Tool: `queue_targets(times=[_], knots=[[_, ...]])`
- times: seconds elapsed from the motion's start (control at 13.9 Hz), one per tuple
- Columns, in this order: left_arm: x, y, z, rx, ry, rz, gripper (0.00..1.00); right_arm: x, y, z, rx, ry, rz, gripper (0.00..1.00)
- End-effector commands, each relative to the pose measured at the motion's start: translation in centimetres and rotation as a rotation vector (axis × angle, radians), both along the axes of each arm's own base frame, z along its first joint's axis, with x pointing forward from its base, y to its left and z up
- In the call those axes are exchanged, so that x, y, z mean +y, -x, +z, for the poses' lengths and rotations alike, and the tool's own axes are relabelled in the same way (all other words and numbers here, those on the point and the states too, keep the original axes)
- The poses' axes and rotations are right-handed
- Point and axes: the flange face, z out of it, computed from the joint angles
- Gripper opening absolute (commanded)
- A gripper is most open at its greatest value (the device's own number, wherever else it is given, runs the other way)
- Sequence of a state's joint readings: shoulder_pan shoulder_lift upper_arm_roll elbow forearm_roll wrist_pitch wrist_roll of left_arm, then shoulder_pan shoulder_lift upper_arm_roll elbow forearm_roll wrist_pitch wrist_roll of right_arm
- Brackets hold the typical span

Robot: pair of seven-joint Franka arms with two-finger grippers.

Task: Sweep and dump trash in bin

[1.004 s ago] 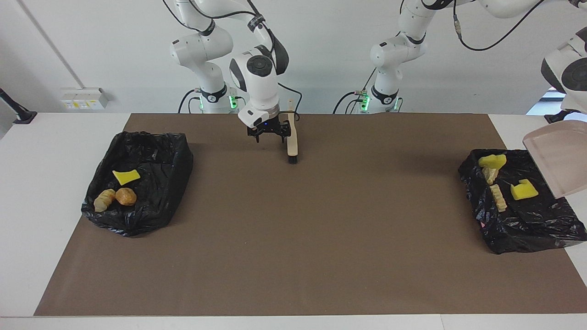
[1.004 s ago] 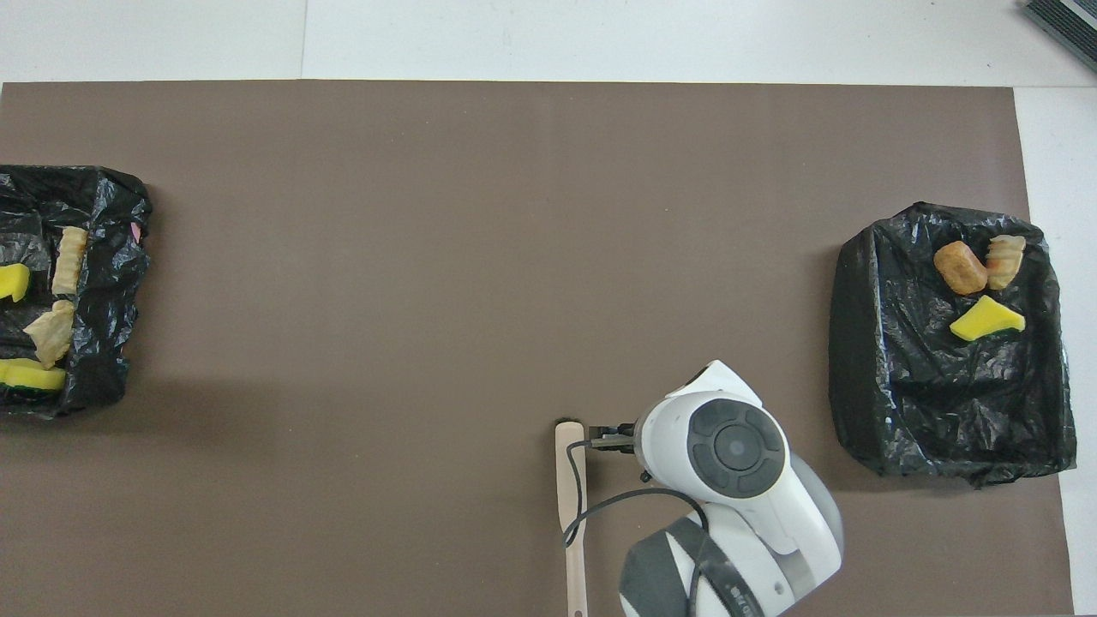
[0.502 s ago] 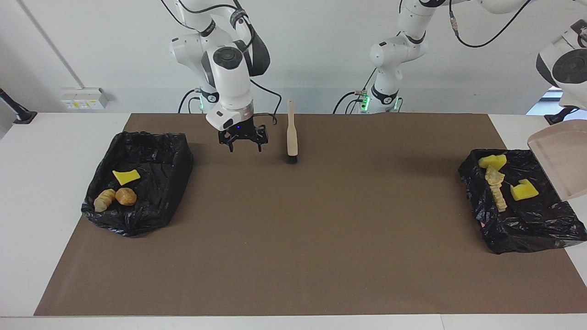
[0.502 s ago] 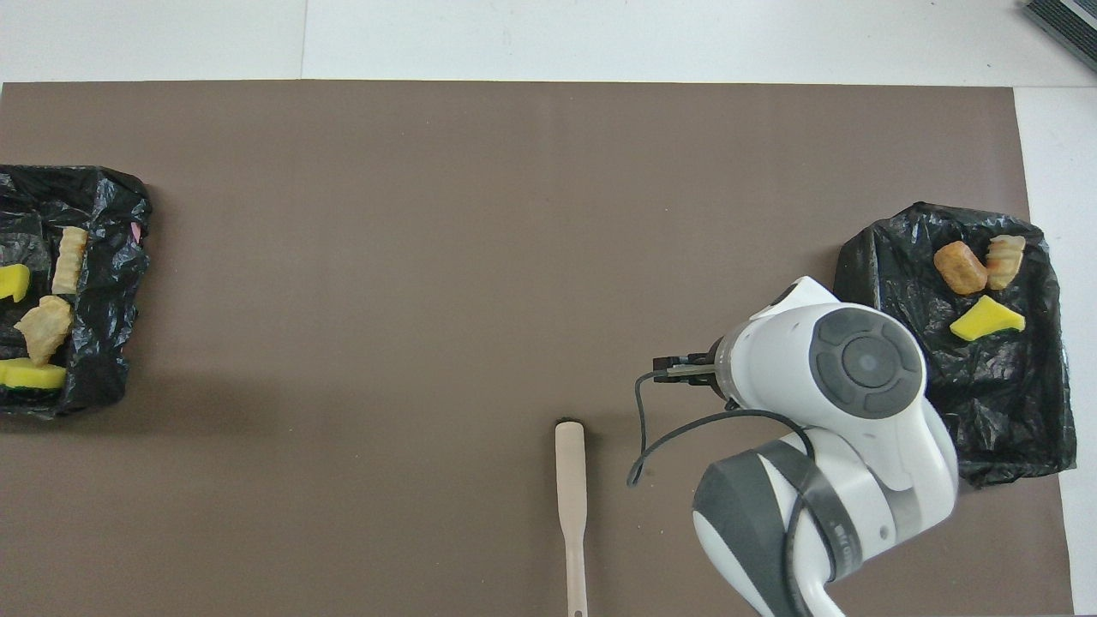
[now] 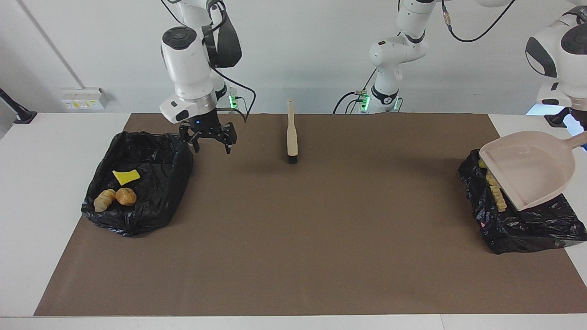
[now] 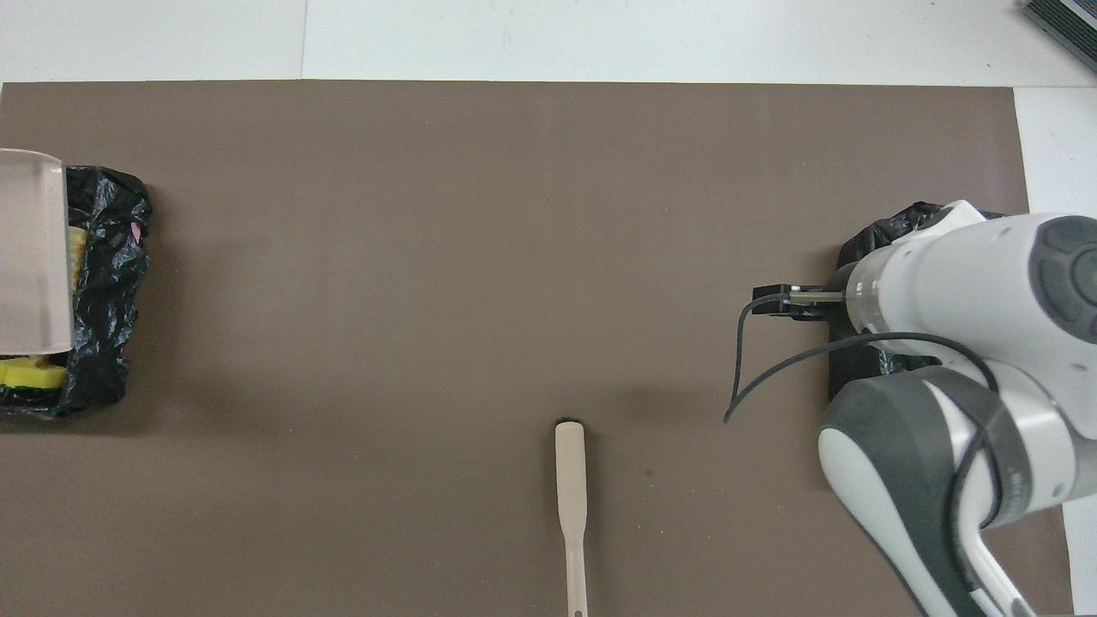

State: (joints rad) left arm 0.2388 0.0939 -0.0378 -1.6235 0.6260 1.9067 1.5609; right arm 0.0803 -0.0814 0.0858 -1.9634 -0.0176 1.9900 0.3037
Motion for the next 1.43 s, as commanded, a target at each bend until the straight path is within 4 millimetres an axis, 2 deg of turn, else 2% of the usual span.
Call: queue_targets(times=[0.0, 0.07, 0.22, 0.29, 0.43, 0.57, 0.72, 0.86, 1.0, 1.08, 1.15, 1.36], knots=[[-1.2, 0.9, -1.2, -0.014, 0.135, 0.068, 0.0, -3.3, -0.4, 3.4, 0.021, 0.017, -0.004, 1.0], [-1.6, 1.3, -2.2, -0.021, 0.183, 0.131, 0.0, -4.3, -0.3, 4.8, 0.031, 0.02, 0.014, 1.0], [-5.4, 0.8, -3.6, -0.023, 0.203, 0.157, 0.0, -7.5, -0.2, 7.4, 0.042, 0.021, 0.038, 1.0], [-5.7, 1.0, -4.7, -0.031, 0.215, 0.215, 0.0, -8.8, -0.1, 8.3, 0.051, 0.019, 0.041, 1.0], [-8.2, 1.2, -6.8, -0.069, 0.276, 0.346, 0.0, -10.6, 0.5, 10.1, 0.073, 0.022, 0.057, 1.0], [-11.6, 1.4, -8.6, -0.093, 0.3, 0.426, 0.0, -12.7, 1.3, 13.2, 0.079, 0.021, 0.067, 1.0], [-13.8, 1.9, -9.1, -0.127, 0.352, 0.546, 0.0, -14.1, 2.3, 15.4, 0.1, 0.018, 0.084, 1.0], [-16.7, 2.6, -9.7, -0.157, 0.395, 0.653, 0.0, -15.8, 3.2, 16.1, 0.127, 0.017, 0.097, 1.0], [-20.2, 2.8, -10.5, -0.185, 0.451, 0.826, 0.0, -15.4, 3.4, 17.3, 0.109, 0.038, 0.108, 1.0], [-22.6, 2.8, -10.9, -0.207, 0.468, 0.894, 0.0, -15.0, 3.8, 17.4, 0.109, 0.051, 0.111, 1.0], [-24.9, 2.9, -11.3, -0.219, 0.482, 0.934, 0.0, -14.7, 3.8, 16.4, 0.128, 0.048, 0.115, 1.0], [-30.9, 3.5, -12.1, -0.219, 0.533, 1.024, 0.0, -15.4, 3.8, 15.8, 0.135, 0.042, 0.111, 1.0]])
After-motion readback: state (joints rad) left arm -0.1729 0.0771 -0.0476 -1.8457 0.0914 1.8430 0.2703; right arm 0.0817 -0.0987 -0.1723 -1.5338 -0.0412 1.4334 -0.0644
